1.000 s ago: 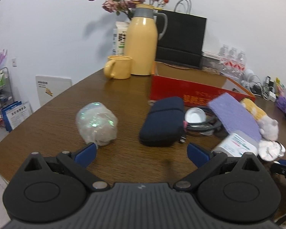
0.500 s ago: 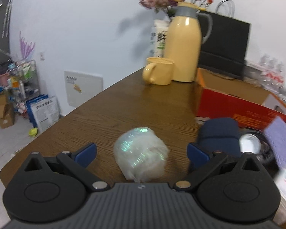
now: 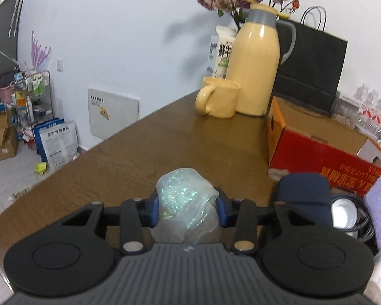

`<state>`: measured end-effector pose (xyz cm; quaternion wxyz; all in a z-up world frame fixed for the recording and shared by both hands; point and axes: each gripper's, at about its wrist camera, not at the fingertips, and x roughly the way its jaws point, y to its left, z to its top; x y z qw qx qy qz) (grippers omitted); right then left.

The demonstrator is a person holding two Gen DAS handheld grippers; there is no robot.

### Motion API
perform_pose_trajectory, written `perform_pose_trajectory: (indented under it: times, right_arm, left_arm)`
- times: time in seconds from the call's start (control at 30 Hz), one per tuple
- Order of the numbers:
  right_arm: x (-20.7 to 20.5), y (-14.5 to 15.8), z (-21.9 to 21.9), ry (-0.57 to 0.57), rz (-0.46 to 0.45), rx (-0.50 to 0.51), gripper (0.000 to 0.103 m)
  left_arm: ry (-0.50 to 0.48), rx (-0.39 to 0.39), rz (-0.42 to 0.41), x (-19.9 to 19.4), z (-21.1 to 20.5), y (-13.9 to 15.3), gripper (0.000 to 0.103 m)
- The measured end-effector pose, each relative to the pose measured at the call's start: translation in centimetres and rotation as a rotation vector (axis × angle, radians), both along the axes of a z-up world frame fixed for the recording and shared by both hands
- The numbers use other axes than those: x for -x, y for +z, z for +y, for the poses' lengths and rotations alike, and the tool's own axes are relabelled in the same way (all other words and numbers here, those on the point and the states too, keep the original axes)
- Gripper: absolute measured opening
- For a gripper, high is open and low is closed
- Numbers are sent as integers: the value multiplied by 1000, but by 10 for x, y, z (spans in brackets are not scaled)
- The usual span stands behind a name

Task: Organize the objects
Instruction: 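Carry the cap and wrapped ball into the cardboard box and release both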

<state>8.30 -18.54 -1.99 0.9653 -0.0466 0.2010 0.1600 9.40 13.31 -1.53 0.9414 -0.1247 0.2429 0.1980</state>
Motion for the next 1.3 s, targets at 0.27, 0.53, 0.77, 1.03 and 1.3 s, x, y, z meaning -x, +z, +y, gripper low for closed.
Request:
perform_pose_trajectory:
  times: [0.27, 0.53, 0.77, 1.03, 1.3]
  right_arm:
    - [-27, 21, 8, 6, -68, -13, 27]
    - [-72, 60, 25, 1, -162, -43, 27]
    - [-142, 75, 32, -16, -132, -87, 27]
    - [-226, 52, 33, -110, 5, -110, 27]
    - [-243, 26, 34, -112, 72, -77, 27]
  left_arm:
    - [-101, -43, -133, -16, -24, 48, 42]
    - [-241, -70, -241, -70, -73, 91, 42]
    - [-339, -104, -215, -138, -112, 95, 42]
    - [-315, -93, -92, -213, -134, 73, 42]
    - [-292, -89, -3, -234, -126, 44, 41]
